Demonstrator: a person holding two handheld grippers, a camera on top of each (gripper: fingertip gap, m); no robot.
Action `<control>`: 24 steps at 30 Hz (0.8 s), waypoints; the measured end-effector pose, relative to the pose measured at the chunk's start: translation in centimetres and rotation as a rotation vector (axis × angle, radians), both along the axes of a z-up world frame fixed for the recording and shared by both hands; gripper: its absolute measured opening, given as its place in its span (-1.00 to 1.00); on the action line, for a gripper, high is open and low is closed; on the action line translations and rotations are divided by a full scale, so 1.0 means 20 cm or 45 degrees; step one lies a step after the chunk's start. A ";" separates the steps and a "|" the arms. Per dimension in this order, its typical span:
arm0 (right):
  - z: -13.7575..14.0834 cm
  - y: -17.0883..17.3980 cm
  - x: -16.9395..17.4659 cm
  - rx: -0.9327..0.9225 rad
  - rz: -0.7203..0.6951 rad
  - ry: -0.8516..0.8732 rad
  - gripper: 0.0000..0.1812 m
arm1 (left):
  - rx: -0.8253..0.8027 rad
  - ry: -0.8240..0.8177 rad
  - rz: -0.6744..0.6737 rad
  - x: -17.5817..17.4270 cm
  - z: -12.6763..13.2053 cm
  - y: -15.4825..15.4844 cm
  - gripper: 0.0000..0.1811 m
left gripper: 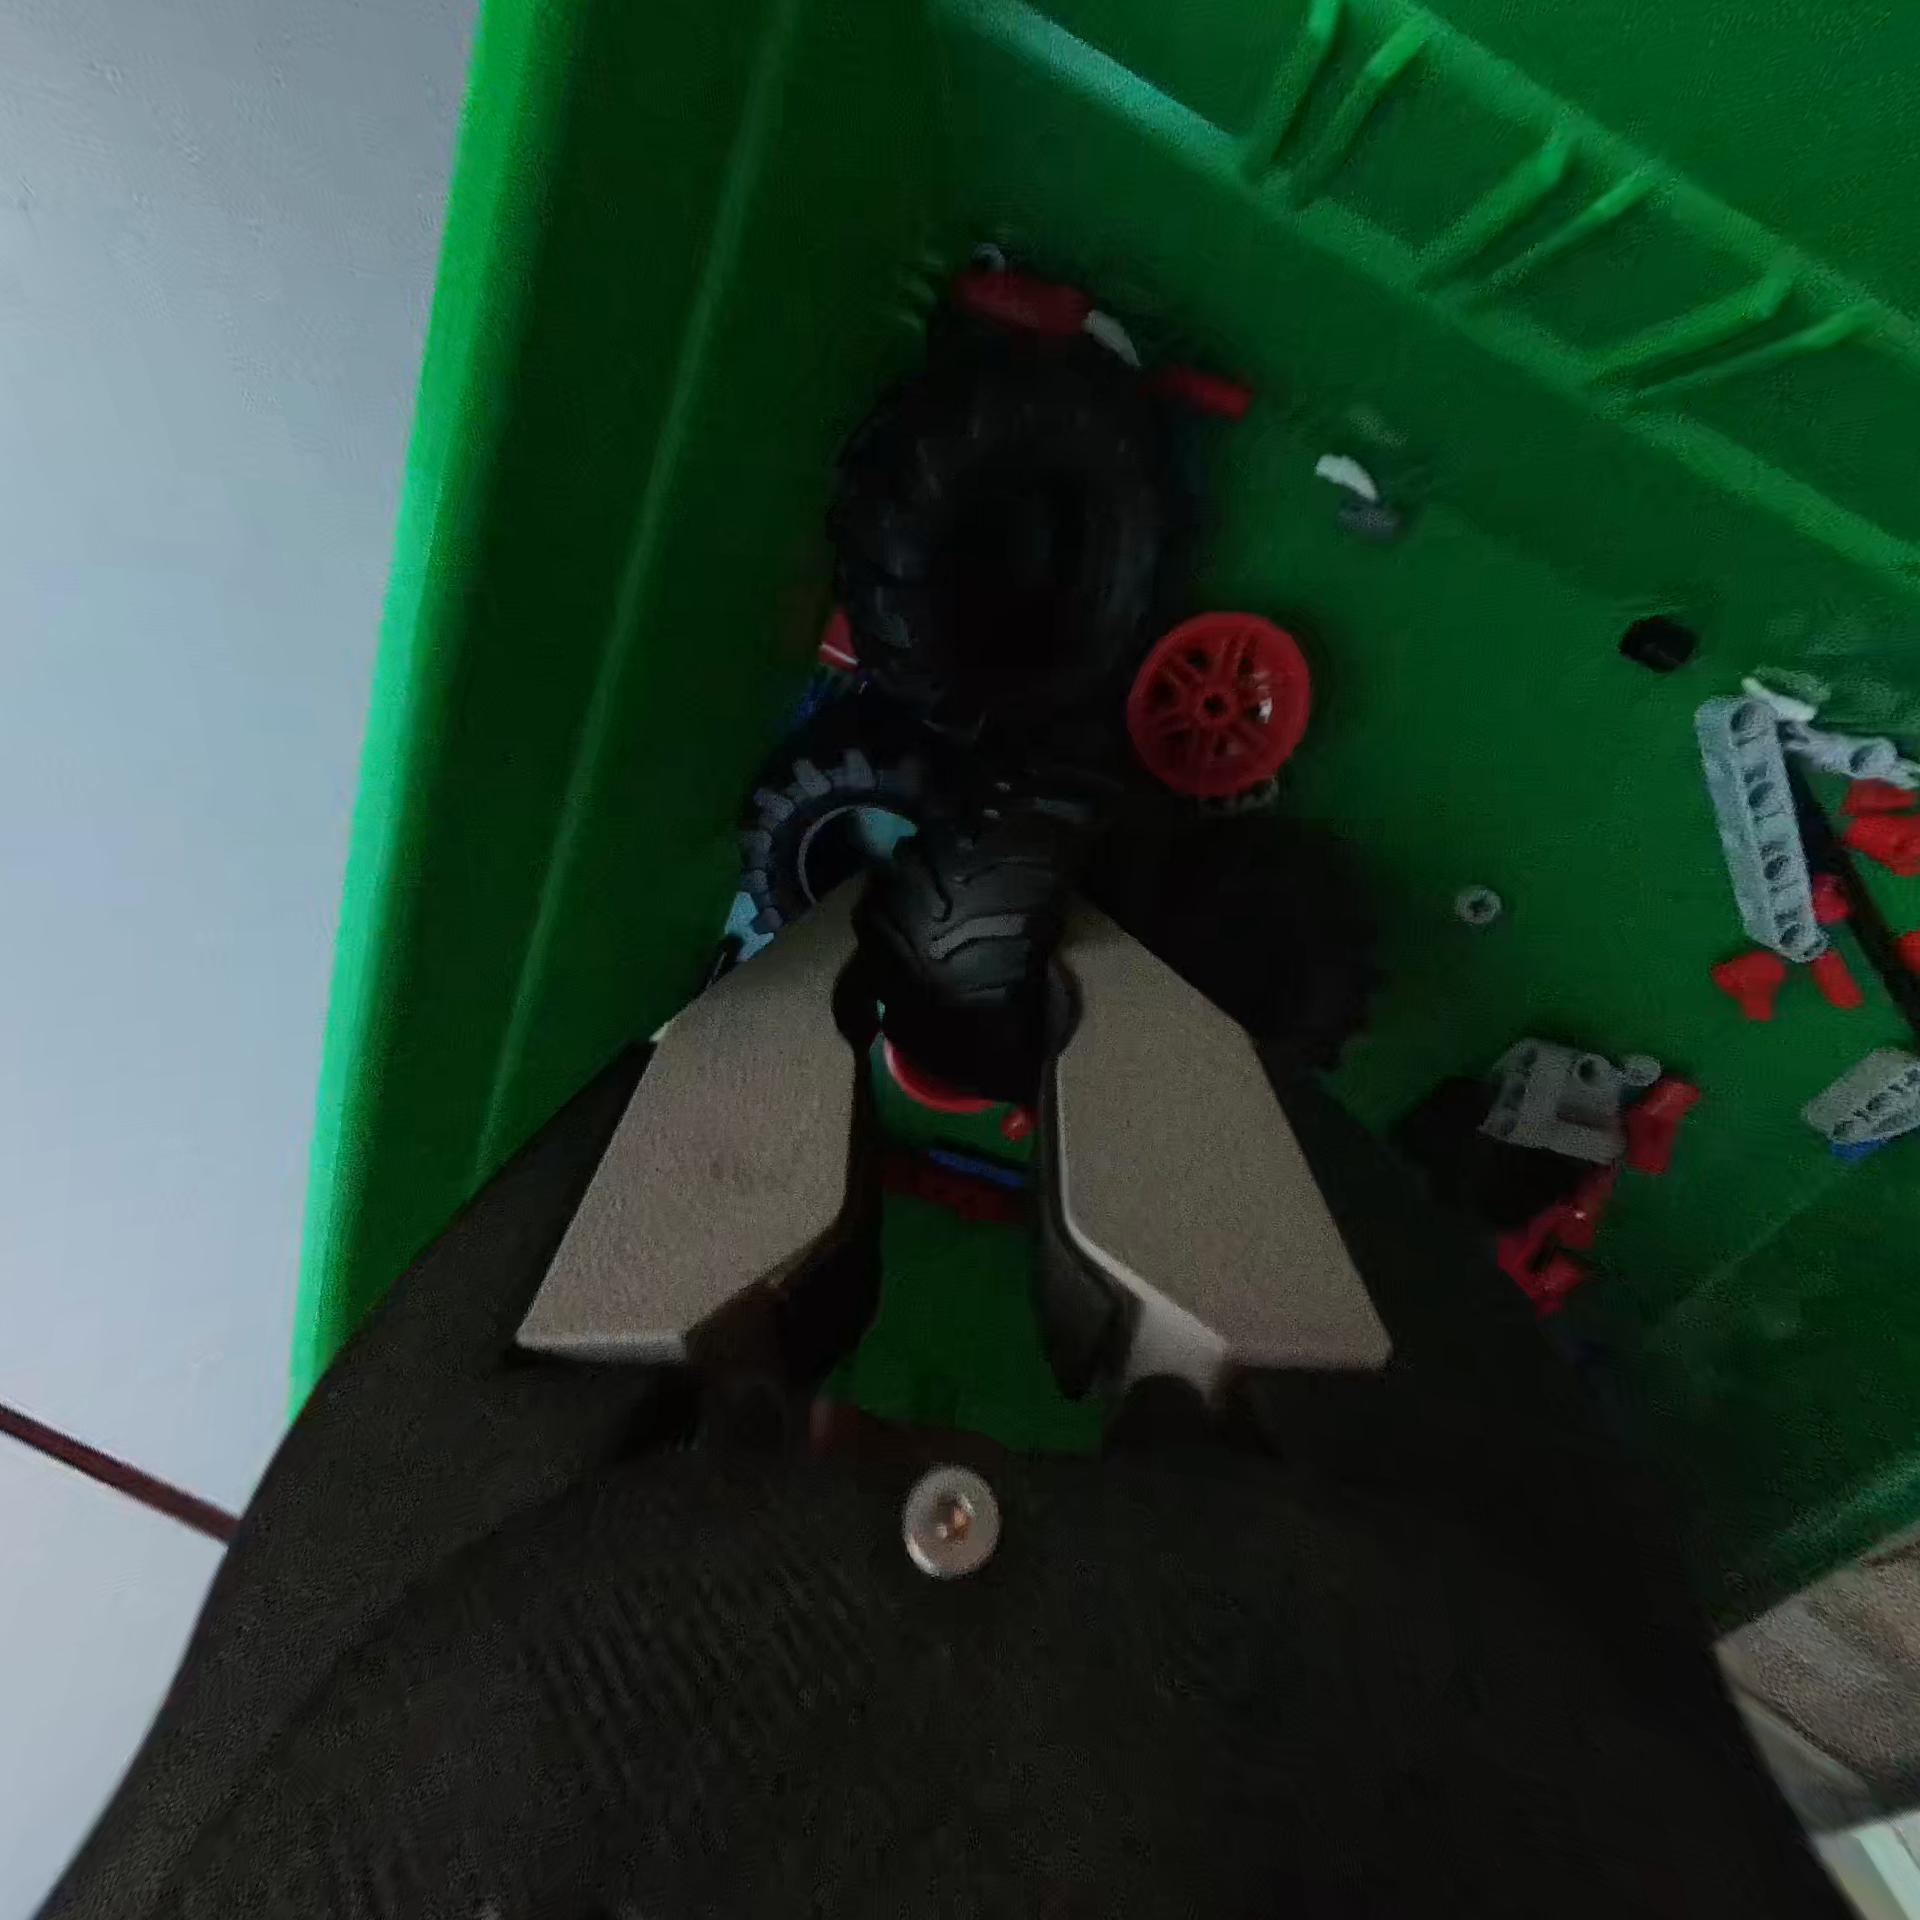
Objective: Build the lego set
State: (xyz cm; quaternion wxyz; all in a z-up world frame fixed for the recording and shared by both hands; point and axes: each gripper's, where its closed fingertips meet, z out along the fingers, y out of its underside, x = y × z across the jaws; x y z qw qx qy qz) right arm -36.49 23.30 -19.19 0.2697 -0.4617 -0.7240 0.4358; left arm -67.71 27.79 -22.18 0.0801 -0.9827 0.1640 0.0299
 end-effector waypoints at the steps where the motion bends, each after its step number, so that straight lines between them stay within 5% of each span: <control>1: 0.00 0.00 0.00 0.000 -0.005 -0.003 -0.83 | 0.010 0.031 -0.022 0.01 0.02 0.00 -0.72; 4: -0.02 0.02 -0.01 -0.026 -0.031 -0.035 -0.80 | 0.058 -0.057 0.008 0.09 0.11 0.02 -0.69; 6: -0.03 0.03 -0.01 -0.053 -0.038 -0.065 -0.79 | 0.085 0.009 0.076 0.03 0.13 0.04 -0.30; 10: -0.04 0.03 -0.01 -0.051 -0.044 -0.071 -0.78 | 0.018 0.044 0.252 -0.05 0.07 0.02 -0.22; 15: -0.05 0.02 -0.01 -0.041 -0.039 -0.077 -0.78 | 0.083 0.095 0.163 -0.02 0.02 0.03 -0.43; 18: -0.05 0.02 -0.01 -0.042 -0.038 -0.081 -0.78 | 0.200 -0.059 -0.019 0.17 0.06 0.06 -0.67; 19: -0.05 0.02 -0.01 -0.041 -0.039 -0.080 -0.78 | 0.254 -0.022 -0.062 0.17 0.08 0.07 -0.44; 22: -0.05 0.03 -0.01 -0.044 -0.042 -0.079 -0.79 | 0.218 0.339 0.059 -0.04 0.10 0.07 -0.38; 24: -0.05 0.03 -0.01 -0.042 -0.045 -0.081 -0.79 | 0.203 0.393 0.077 -0.06 0.11 0.06 -0.37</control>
